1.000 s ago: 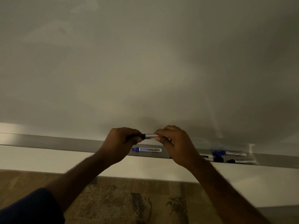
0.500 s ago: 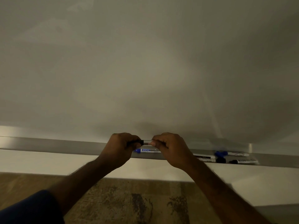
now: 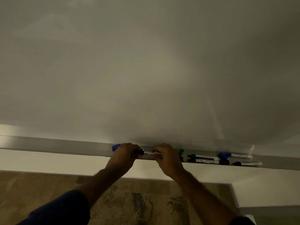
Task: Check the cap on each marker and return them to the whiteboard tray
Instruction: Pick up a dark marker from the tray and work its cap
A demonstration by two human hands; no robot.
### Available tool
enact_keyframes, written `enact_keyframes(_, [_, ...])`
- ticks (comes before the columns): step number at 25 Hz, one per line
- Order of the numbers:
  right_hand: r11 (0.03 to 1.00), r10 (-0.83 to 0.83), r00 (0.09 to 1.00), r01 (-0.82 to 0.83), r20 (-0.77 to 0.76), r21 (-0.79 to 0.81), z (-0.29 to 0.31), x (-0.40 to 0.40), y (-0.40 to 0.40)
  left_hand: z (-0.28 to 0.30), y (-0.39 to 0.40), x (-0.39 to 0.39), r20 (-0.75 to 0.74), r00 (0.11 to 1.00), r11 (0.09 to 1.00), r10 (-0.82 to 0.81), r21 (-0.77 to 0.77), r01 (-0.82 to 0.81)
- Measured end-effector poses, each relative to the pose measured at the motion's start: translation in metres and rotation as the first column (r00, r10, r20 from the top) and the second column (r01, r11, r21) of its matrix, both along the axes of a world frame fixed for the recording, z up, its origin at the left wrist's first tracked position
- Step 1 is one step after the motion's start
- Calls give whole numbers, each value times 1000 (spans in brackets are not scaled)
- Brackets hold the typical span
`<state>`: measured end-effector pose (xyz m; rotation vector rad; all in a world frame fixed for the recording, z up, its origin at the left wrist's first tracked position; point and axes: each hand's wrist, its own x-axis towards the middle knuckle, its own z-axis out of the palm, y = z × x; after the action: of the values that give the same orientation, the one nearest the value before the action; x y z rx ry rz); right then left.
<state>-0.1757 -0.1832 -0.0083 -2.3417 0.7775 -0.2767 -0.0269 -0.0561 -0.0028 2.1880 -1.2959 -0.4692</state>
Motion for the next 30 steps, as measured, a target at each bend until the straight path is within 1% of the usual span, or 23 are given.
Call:
enact_keyframes(3, [978,-69,991,44,-117,-205,-20,5,7,-19,-3,1,150,988,999,-18,32,14])
enact_keyframes(6, [958,-75,984,26,-163,-286,-31,7,14,-29,-4,4,199,979,995,-41,96,22])
enact_keyframes(11, [954,-64,989,22,-132,-299,-39,2,17,-35,0,6,257,960,988,-110,132,78])
enact_keyframes(13, [952,-57,992,21,-111,-306,-39,0,18,-37,2,7,265,957,989,-119,122,89])
enact_keyframes(16, [951,-36,997,12,-74,-308,-39,-2,16,-37,4,6,265,958,991,-112,97,89])
enact_keyframes(20, [957,-15,999,5,-35,-290,-38,-6,12,-38,5,8,256,959,990,-121,106,97])
enact_keyframes(22, [956,-12,999,2,-34,-293,-35,-6,11,-32,5,9,265,954,989,-137,85,119])
enact_keyframes(24, [951,-9,999,-1,-32,-310,-31,-5,7,-26,6,11,305,942,990,-137,35,133])
enact_keyframes(27, [946,-22,1000,15,-18,-323,-20,4,-2,-20,13,22,346,938,998,-31,-47,51])
enact_keyframes(28, [950,-19,999,5,-41,-314,-16,7,-6,-20,16,27,343,939,998,20,-61,1])
enact_keyframes(30, [957,11,991,-49,-134,-286,-12,13,-9,-19,22,37,326,940,995,101,-52,-88])
